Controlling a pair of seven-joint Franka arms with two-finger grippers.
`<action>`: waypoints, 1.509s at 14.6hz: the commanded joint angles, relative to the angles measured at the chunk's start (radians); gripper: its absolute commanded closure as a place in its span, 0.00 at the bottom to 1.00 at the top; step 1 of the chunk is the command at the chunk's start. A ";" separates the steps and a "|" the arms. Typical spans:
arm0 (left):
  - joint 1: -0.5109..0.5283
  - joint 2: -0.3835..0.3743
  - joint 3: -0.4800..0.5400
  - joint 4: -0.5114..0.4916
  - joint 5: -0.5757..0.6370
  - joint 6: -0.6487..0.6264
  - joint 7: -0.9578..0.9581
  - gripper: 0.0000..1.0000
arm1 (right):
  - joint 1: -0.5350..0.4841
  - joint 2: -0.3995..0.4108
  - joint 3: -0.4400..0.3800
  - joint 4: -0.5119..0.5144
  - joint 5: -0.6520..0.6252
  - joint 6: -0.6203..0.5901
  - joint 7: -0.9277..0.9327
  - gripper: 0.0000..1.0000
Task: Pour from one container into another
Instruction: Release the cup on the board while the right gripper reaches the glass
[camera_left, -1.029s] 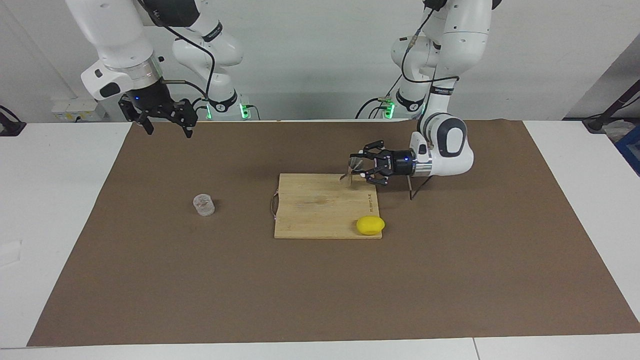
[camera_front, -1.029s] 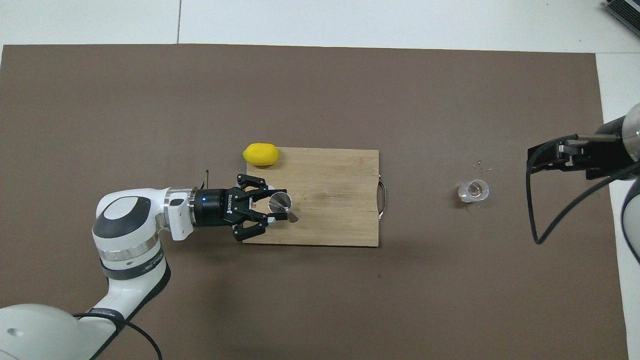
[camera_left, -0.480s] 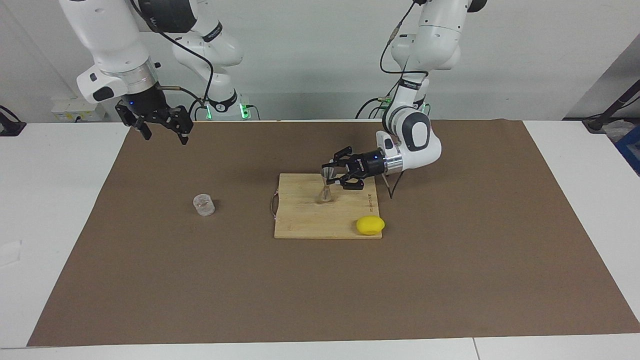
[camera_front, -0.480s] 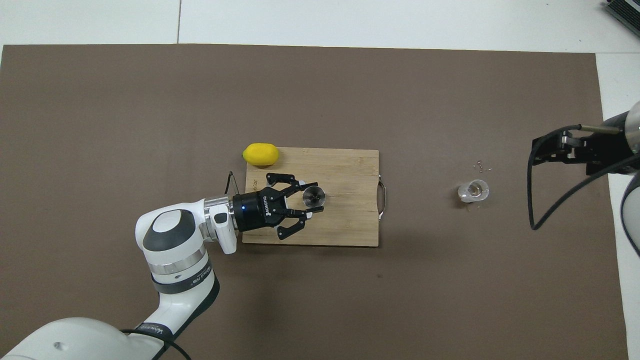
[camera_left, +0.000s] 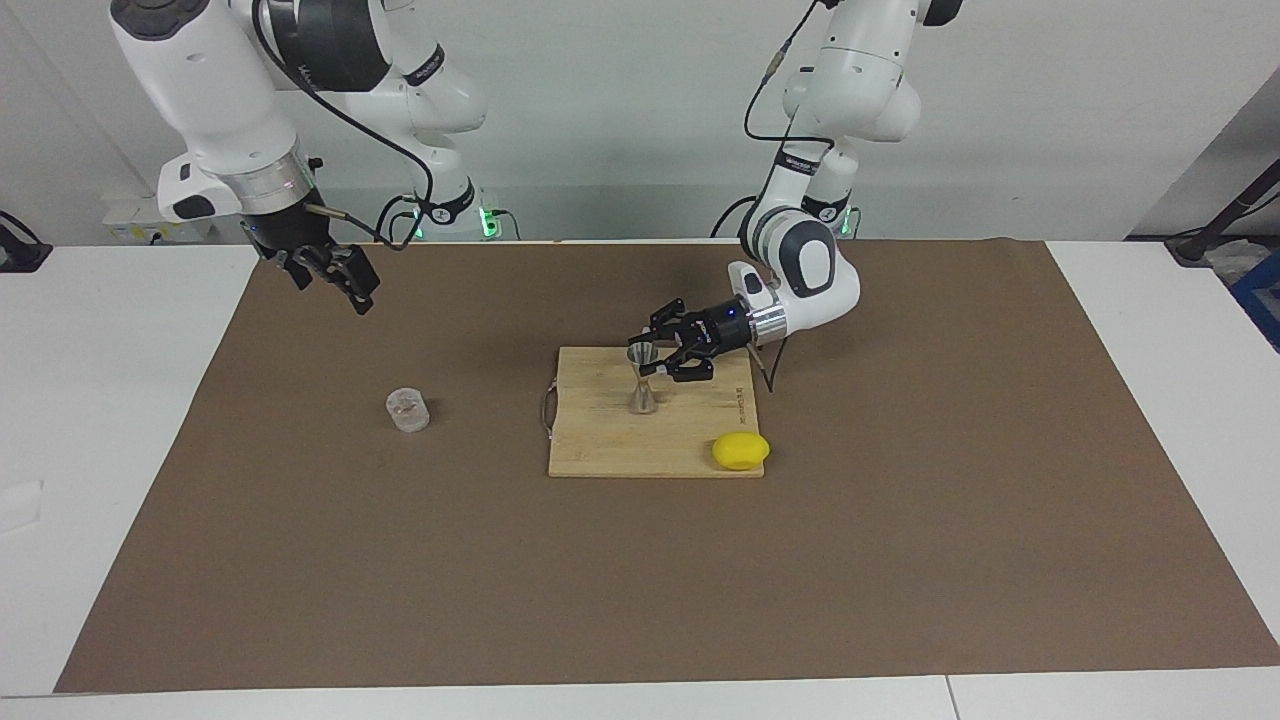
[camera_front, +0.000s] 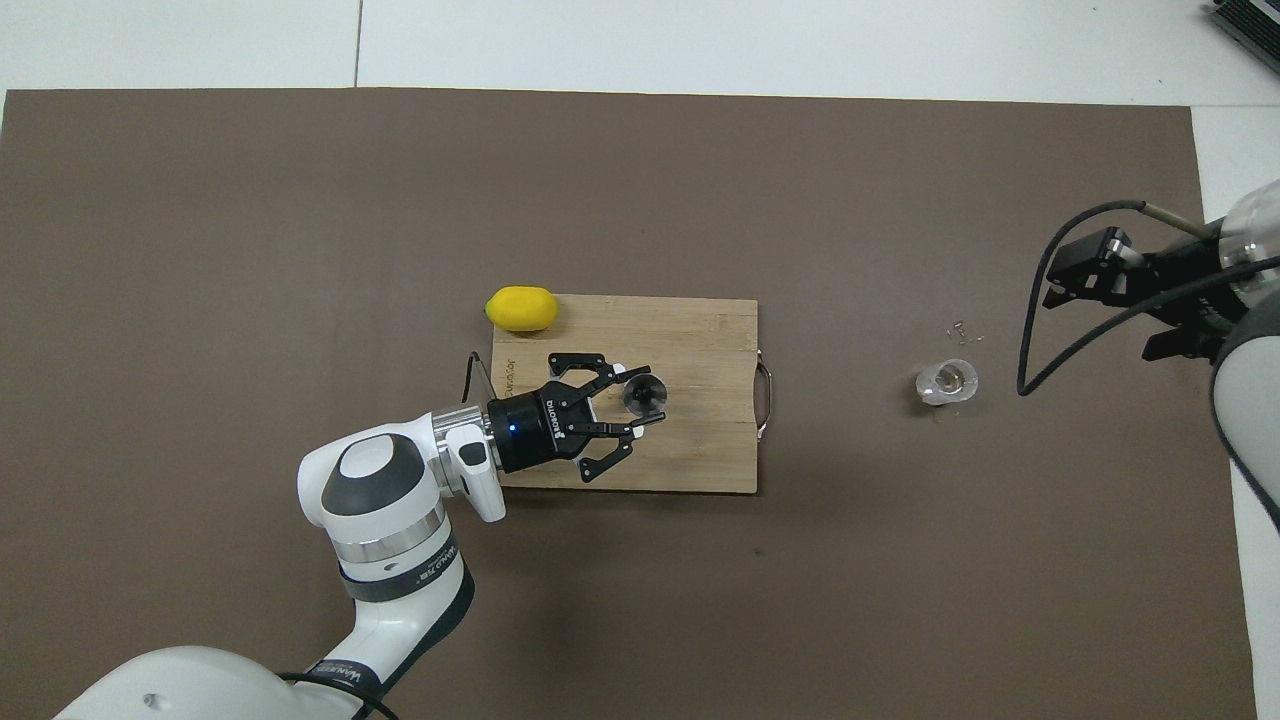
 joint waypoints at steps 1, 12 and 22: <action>-0.026 0.008 0.015 0.006 -0.039 0.053 0.026 0.79 | -0.009 0.000 0.005 -0.037 0.052 0.048 0.209 0.03; 0.044 0.020 0.022 0.006 -0.029 0.070 0.016 0.00 | -0.143 0.026 0.004 -0.226 0.333 0.160 0.594 0.00; 0.312 0.005 0.024 0.002 0.405 -0.091 0.011 0.00 | -0.272 0.109 0.004 -0.418 0.522 0.301 0.424 0.00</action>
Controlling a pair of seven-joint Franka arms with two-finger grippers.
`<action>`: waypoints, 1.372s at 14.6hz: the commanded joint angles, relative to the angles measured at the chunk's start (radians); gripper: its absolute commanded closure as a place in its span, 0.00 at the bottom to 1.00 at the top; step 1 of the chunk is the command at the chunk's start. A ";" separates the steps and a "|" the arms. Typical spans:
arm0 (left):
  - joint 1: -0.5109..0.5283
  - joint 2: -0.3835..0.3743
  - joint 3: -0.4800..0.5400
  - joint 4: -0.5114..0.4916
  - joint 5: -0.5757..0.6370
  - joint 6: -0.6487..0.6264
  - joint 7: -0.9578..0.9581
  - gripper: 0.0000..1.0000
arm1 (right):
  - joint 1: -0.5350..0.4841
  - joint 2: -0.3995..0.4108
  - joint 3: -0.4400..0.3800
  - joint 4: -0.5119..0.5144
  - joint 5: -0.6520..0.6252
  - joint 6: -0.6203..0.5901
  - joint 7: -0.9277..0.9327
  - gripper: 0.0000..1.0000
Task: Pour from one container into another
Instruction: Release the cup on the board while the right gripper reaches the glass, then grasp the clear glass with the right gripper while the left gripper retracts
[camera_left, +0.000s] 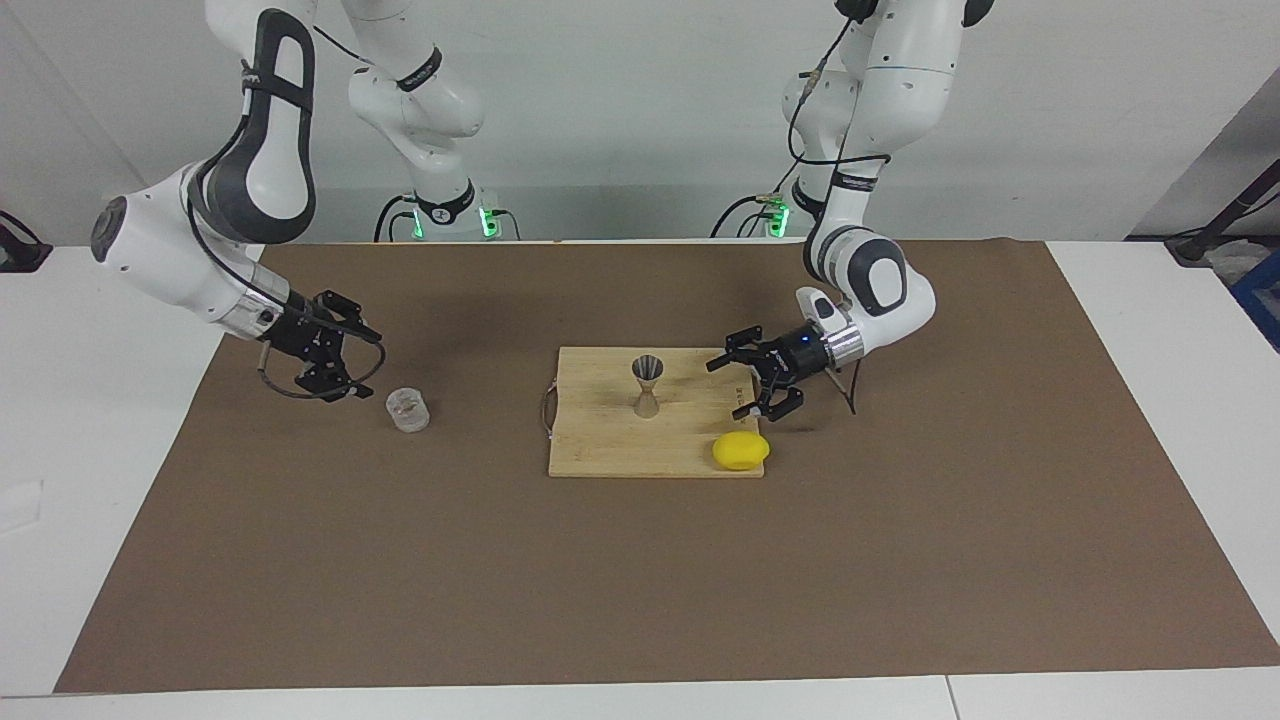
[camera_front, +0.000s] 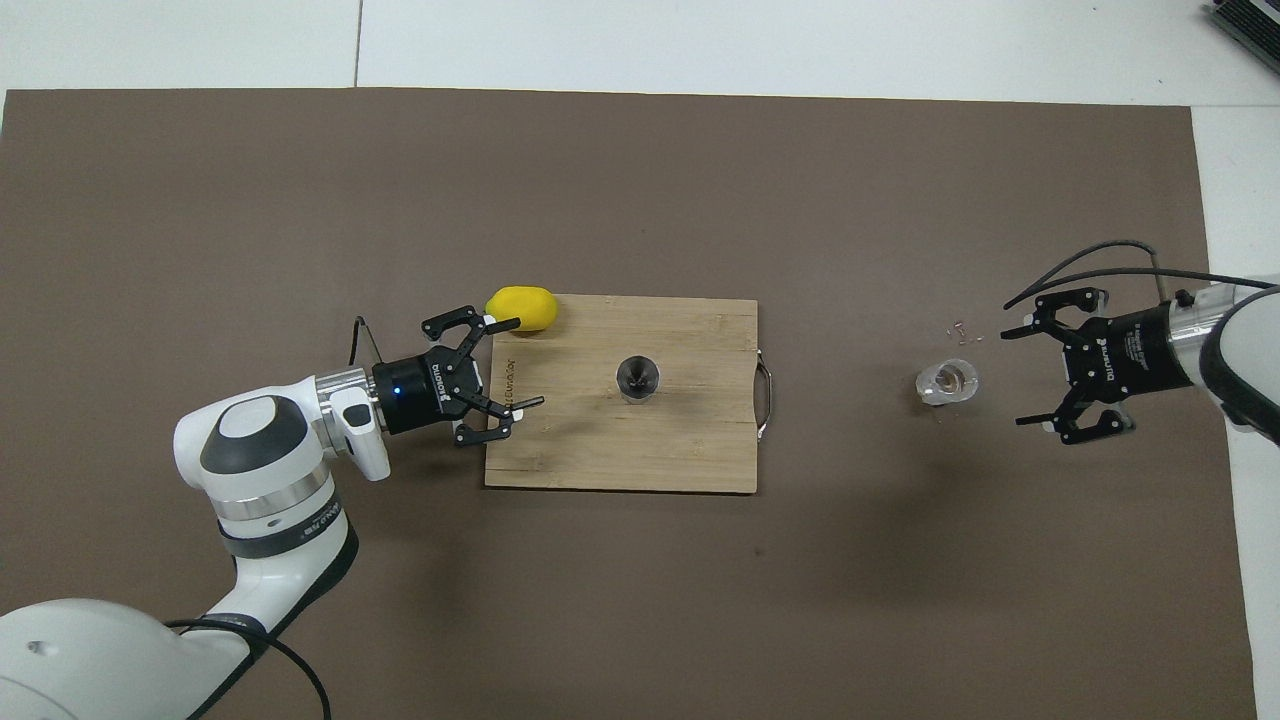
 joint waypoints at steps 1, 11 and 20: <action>0.087 -0.012 -0.004 -0.001 0.130 -0.055 0.008 0.00 | -0.031 0.035 0.012 -0.016 0.036 0.034 -0.075 0.00; 0.381 0.039 -0.002 0.214 0.729 -0.176 0.008 0.00 | -0.039 0.146 0.012 -0.021 0.091 0.114 -0.178 0.00; 0.523 0.151 -0.002 0.574 1.177 -0.258 0.008 0.00 | -0.037 0.199 0.012 -0.029 0.176 0.141 -0.241 0.00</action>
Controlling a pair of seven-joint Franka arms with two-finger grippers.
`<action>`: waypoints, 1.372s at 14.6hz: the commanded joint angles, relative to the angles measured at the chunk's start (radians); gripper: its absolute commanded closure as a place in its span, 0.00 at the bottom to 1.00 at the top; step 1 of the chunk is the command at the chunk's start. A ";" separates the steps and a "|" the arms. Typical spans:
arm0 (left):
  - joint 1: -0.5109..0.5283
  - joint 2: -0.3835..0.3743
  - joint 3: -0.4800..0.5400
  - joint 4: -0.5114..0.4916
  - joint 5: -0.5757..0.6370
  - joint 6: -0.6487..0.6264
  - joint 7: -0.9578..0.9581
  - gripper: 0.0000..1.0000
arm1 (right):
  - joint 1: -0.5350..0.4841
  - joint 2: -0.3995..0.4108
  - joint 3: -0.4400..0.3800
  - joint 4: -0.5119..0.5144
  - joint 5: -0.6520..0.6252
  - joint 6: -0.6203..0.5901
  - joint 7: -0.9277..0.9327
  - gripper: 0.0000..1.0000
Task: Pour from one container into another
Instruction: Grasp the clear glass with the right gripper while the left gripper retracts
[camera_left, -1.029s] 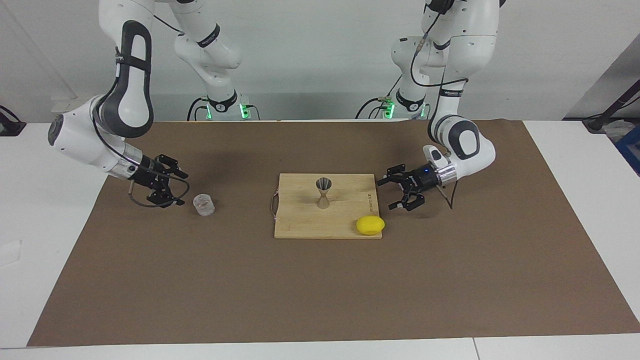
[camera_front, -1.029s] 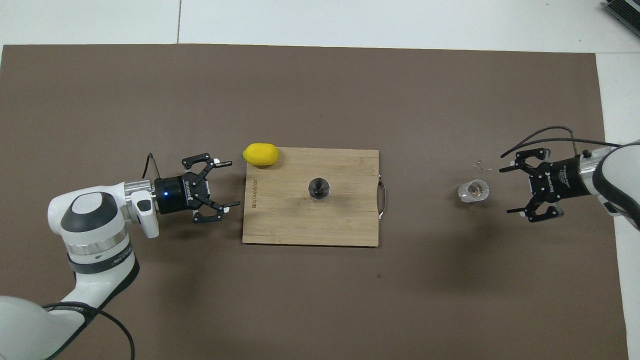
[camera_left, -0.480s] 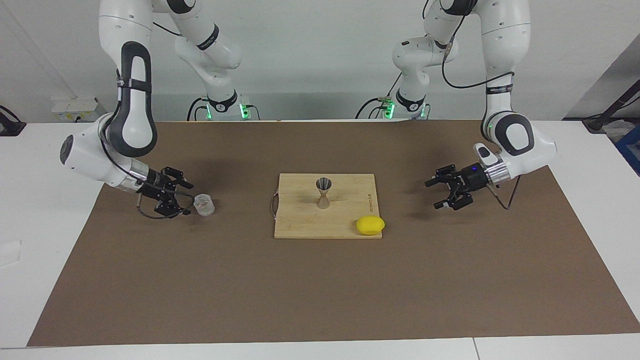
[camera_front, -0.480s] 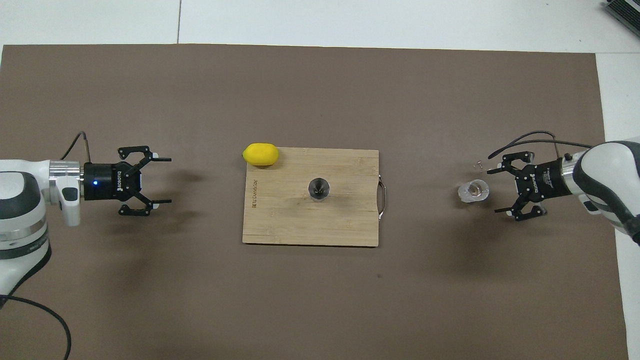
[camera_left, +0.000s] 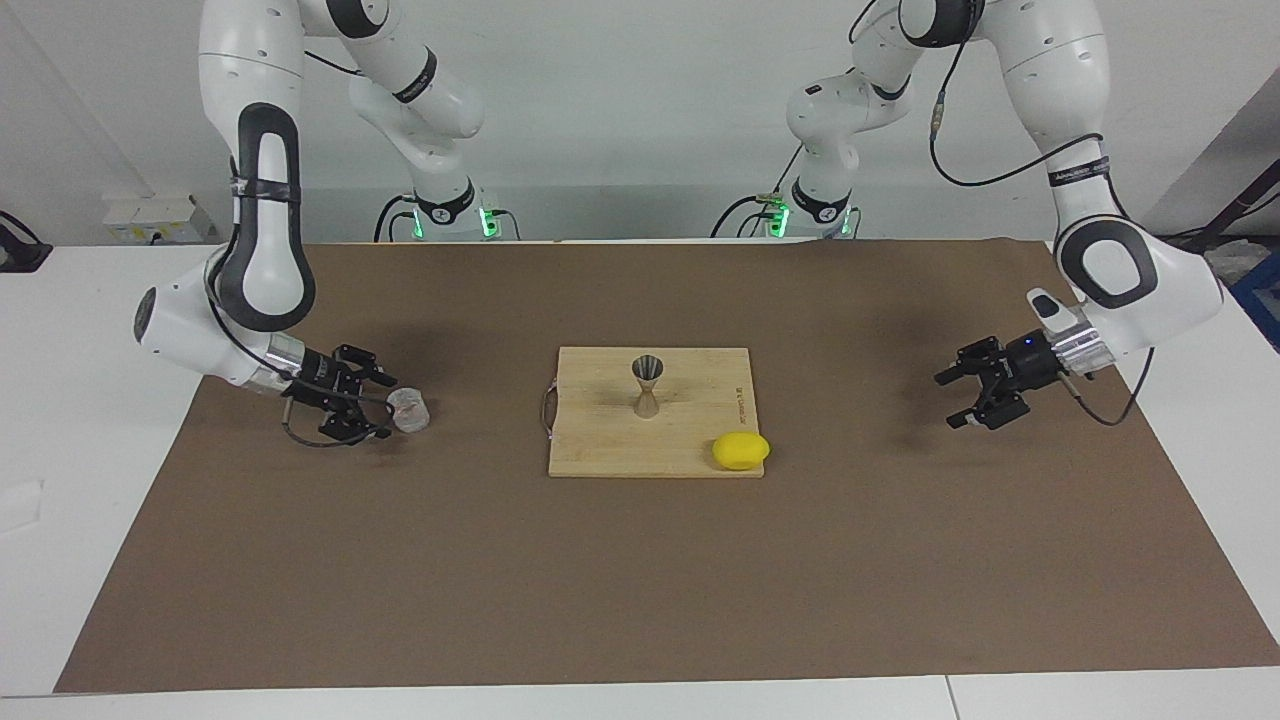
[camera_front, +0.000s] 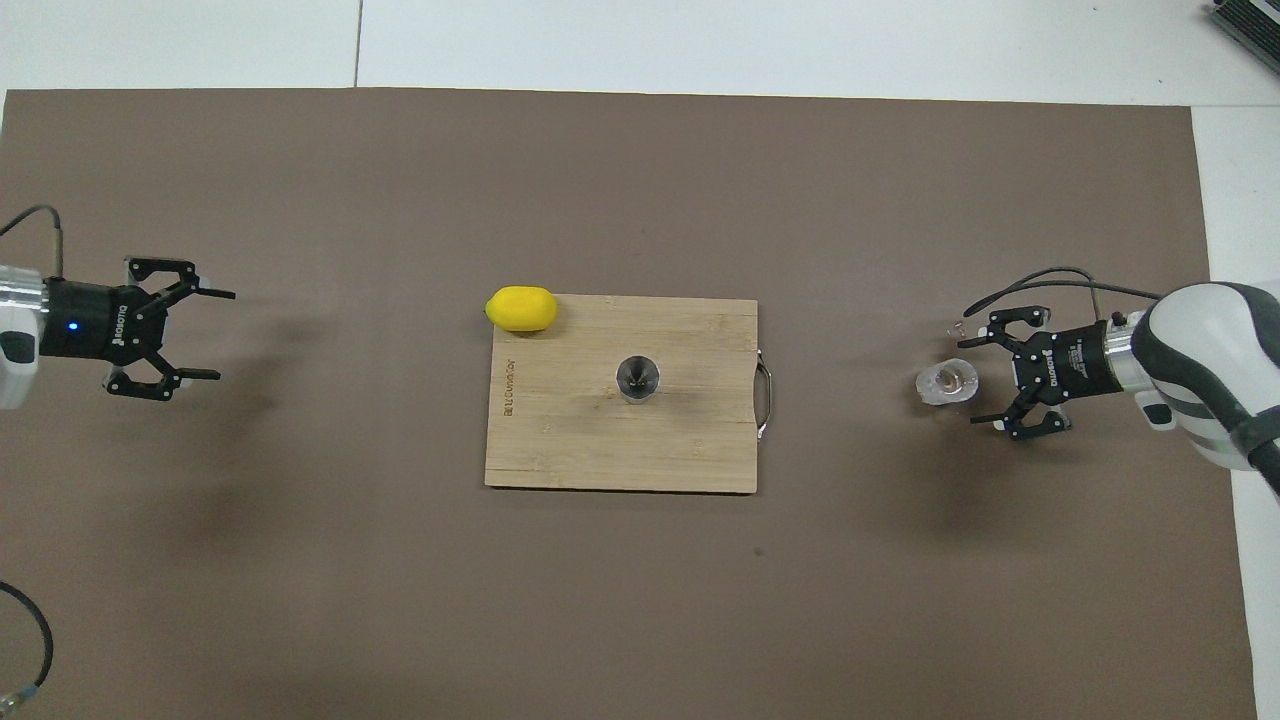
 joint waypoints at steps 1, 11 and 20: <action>0.024 0.047 -0.006 0.137 0.073 -0.082 -0.002 0.00 | -0.010 -0.003 0.010 -0.021 0.047 0.024 -0.037 0.00; -0.111 -0.145 -0.012 0.188 0.291 -0.159 -0.488 0.00 | 0.001 -0.009 0.012 -0.051 0.109 0.044 -0.055 0.14; -0.246 -0.286 -0.024 0.247 0.375 -0.273 -1.081 0.00 | 0.001 -0.030 0.012 -0.051 0.138 0.023 -0.041 1.00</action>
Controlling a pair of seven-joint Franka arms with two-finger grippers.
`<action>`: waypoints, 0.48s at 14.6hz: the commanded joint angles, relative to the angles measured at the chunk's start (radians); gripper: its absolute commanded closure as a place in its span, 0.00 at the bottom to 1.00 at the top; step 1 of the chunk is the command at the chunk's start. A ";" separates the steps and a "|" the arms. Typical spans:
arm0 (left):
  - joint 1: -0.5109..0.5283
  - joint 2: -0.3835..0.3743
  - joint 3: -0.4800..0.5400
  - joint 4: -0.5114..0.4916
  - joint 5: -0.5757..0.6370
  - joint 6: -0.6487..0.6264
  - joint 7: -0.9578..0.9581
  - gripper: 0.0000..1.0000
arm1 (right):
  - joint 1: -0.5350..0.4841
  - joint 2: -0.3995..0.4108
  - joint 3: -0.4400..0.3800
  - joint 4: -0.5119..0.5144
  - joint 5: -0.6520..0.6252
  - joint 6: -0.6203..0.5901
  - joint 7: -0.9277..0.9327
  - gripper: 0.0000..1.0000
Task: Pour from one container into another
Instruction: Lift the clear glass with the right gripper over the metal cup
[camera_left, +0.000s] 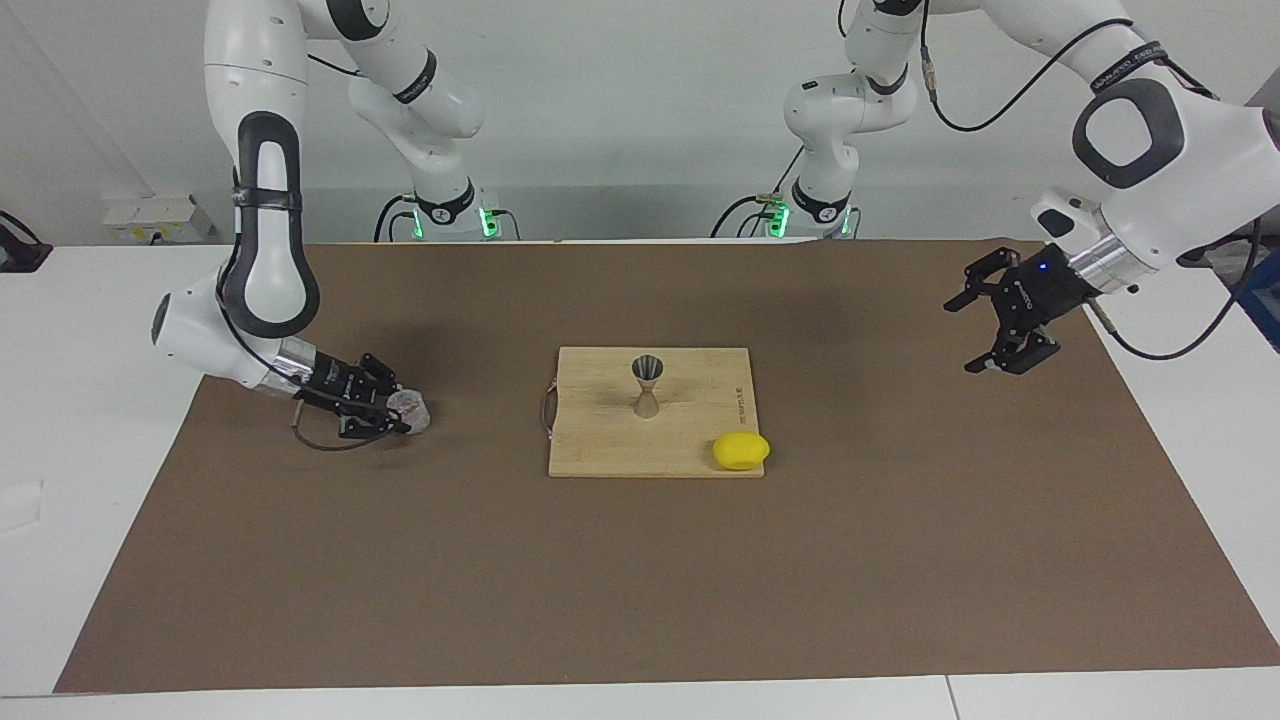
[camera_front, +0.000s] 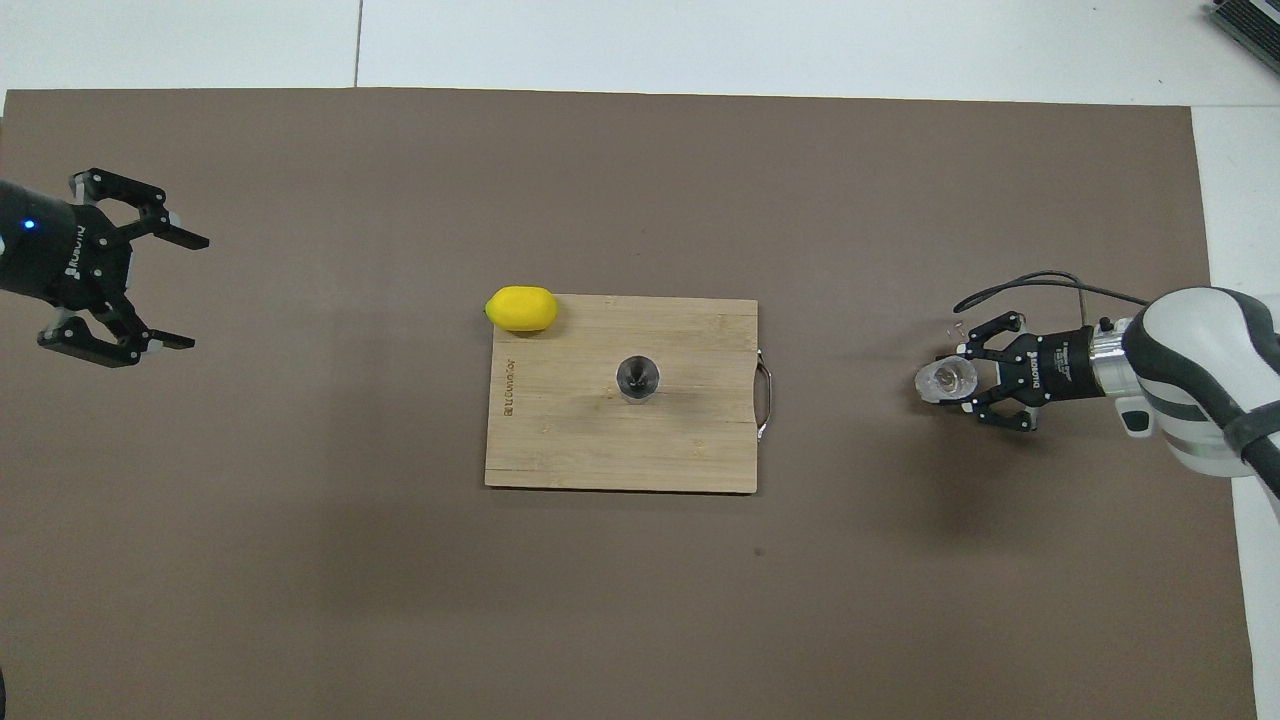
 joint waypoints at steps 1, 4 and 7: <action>-0.049 -0.115 0.004 -0.021 0.104 -0.025 -0.252 0.00 | -0.002 -0.043 0.003 -0.018 0.034 -0.007 -0.018 1.00; -0.050 -0.139 0.004 -0.023 0.116 -0.062 -0.538 0.00 | 0.025 -0.087 0.001 -0.018 0.034 -0.007 0.031 1.00; -0.050 -0.152 0.004 -0.024 0.183 -0.065 -0.876 0.00 | 0.093 -0.129 0.000 -0.018 0.033 0.002 0.122 1.00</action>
